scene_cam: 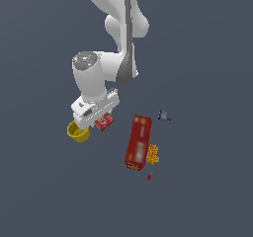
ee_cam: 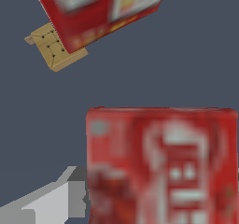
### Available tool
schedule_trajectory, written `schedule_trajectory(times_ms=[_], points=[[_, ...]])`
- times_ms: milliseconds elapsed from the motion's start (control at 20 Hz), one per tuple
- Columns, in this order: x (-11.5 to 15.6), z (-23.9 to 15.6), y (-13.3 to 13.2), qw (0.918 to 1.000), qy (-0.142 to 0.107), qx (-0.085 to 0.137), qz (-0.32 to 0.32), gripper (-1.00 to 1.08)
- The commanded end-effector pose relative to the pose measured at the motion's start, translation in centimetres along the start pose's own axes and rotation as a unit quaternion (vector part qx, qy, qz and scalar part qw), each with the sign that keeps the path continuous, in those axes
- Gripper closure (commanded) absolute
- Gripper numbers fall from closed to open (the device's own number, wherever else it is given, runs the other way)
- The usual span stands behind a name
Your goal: Pick up a designated object from a clutter of objects.
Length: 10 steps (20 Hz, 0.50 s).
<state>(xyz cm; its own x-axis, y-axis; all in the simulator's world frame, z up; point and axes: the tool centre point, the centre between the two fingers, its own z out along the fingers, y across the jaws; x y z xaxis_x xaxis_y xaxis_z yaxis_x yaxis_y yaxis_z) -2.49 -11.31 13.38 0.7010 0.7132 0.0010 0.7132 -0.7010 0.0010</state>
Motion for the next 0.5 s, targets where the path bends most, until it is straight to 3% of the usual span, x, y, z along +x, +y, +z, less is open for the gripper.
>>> schedule_trajectory(times_ms=[0, 450], points=[[-0.2, -2.5, 0.8, 1.0, 0.0, 0.0, 0.0, 1.08], [-1.0, -11.3, 3.7, 1.0, 0.0, 0.0, 0.0, 1.08]])
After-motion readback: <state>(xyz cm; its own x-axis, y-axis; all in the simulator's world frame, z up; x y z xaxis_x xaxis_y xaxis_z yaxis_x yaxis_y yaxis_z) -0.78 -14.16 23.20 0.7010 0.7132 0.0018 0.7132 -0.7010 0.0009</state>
